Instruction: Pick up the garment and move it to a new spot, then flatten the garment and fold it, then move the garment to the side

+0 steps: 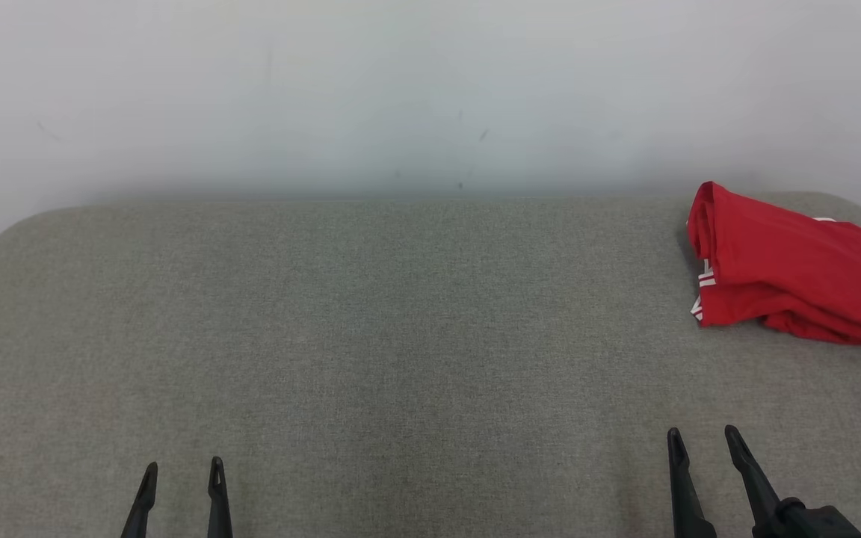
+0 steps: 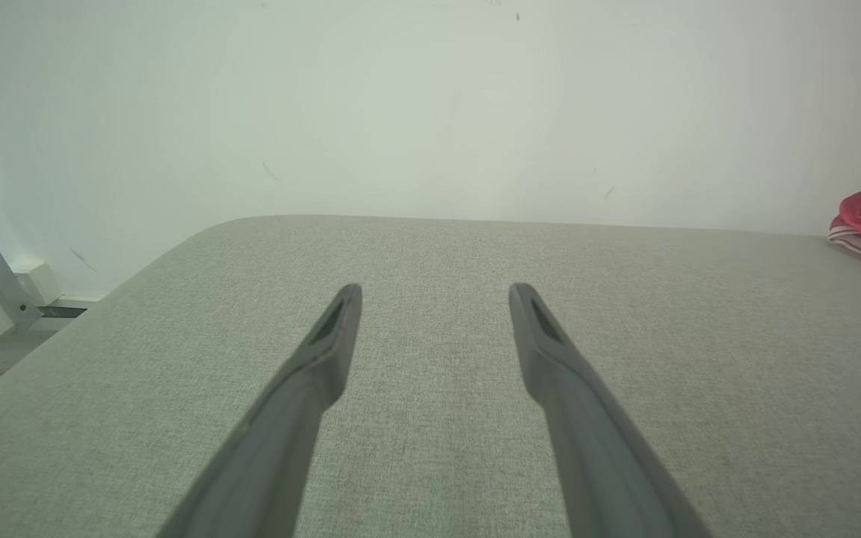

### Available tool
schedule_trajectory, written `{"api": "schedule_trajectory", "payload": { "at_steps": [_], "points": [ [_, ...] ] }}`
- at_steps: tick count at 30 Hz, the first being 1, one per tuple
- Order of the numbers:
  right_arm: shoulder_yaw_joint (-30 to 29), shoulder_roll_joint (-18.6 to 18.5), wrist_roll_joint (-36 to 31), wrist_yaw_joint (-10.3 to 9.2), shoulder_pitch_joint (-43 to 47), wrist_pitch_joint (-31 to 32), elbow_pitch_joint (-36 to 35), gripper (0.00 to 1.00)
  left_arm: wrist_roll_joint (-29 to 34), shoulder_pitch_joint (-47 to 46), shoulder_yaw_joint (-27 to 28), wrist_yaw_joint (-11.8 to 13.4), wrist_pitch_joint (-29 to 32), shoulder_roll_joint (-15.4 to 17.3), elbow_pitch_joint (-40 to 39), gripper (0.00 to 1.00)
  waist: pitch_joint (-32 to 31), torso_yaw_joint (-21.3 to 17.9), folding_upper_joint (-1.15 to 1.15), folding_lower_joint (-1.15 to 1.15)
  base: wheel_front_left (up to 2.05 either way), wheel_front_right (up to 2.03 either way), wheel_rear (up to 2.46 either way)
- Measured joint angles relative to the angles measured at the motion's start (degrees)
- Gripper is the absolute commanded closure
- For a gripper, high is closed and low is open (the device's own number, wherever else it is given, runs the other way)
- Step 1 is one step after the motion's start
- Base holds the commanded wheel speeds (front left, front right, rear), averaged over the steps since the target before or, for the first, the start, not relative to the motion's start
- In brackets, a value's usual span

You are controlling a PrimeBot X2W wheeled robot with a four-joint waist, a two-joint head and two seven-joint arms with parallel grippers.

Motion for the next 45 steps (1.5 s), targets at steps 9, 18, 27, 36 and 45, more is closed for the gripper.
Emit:
{"api": "schedule_trajectory", "payload": {
  "at_steps": [9, 18, 27, 36, 45],
  "points": [
    [0.48, 0.0, 0.0, 0.0, 0.0, 0.0, 0.53, 0.0, -0.07, 0.01, 0.18, 0.36, 0.0, 0.0, 0.05, 0.0, 0.06, 0.11, 0.0, 0.0, 0.0, 0.0, 0.0],
    [0.55, 0.02, 0.0, 0.0, 0.06, 0.0, 0.77, 1.0, 0.21, 0.03, 0.57, -0.41, 0.0, -0.01, 0.2, 1.0, 0.25, -0.05, 0.0, 0.0, 0.0, 0.0, 0.0],
    [0.29, 0.08, 3.57, 0.0, 0.16, 1.55, 4.56, 1.0, -3.58, 0.16, 0.68, -0.66, 1.02, -0.37, 4.11, 1.0, 0.26, -0.06, 0.0, 0.0, 0.0, 0.0, 0.0],
    [-1.24, -0.19, 13.62, 0.0, -2.32, 4.85, 6.26, 1.0, -13.9, -1.57, -0.12, -1.18, 2.02, -0.37, 5.2, 1.0, 0.29, -0.07, 0.0, 0.0, 0.0, 0.0, 0.0],
    [-2.52, -0.43, 21.47, 0.0, -4.56, 7.62, 7.45, 1.0, -22.31, -3.52, -0.68, -1.67, 3.02, -0.35, 6.01, 1.0, 0.31, -0.08, 0.0, 0.0, 0.0, 0.0, 0.0]
  ]
}}
